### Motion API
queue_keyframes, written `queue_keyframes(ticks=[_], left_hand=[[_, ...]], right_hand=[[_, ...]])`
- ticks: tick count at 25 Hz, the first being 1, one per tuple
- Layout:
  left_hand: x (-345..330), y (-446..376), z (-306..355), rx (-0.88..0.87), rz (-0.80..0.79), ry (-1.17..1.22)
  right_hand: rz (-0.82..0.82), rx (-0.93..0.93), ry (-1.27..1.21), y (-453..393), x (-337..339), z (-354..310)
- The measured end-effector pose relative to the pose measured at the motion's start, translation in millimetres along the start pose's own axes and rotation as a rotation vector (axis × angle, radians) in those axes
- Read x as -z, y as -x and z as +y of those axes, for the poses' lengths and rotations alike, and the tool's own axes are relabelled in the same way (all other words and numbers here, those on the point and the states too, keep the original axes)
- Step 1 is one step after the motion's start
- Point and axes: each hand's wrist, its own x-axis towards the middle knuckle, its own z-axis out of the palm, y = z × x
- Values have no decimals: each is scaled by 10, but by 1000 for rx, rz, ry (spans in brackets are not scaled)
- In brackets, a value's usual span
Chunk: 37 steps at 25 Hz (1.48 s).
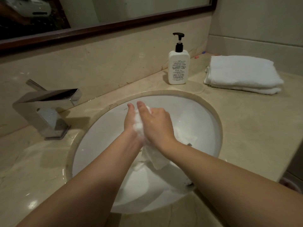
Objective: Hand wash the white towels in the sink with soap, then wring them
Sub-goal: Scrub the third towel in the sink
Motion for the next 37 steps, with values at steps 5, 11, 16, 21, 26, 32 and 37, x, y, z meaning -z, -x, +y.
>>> queue_keyframes(ticks=[5, 11, 16, 21, 26, 32, 37], left_hand=[[-55, -16, 21, -1, 70, -124], [-9, -28, 2, -15, 10, -60], [18, -56, 23, -21, 38, -11], [-66, -16, 9, 19, 41, -143], [20, -42, 26, -7, 80, -75], [3, -65, 21, -21, 59, -63], [-37, -57, 27, -13, 71, -137]], right_hand=[[173, -97, 21, -217, 127, -22], [159, -79, 36, -187, 61, -25], [37, 62, -4, 6, 1, -14], [216, -97, 3, -258, 105, 11], [120, -20, 66, -74, 5, -19], [56, 37, 19, -2, 28, -19], [184, -22, 58, -149, 76, -49]])
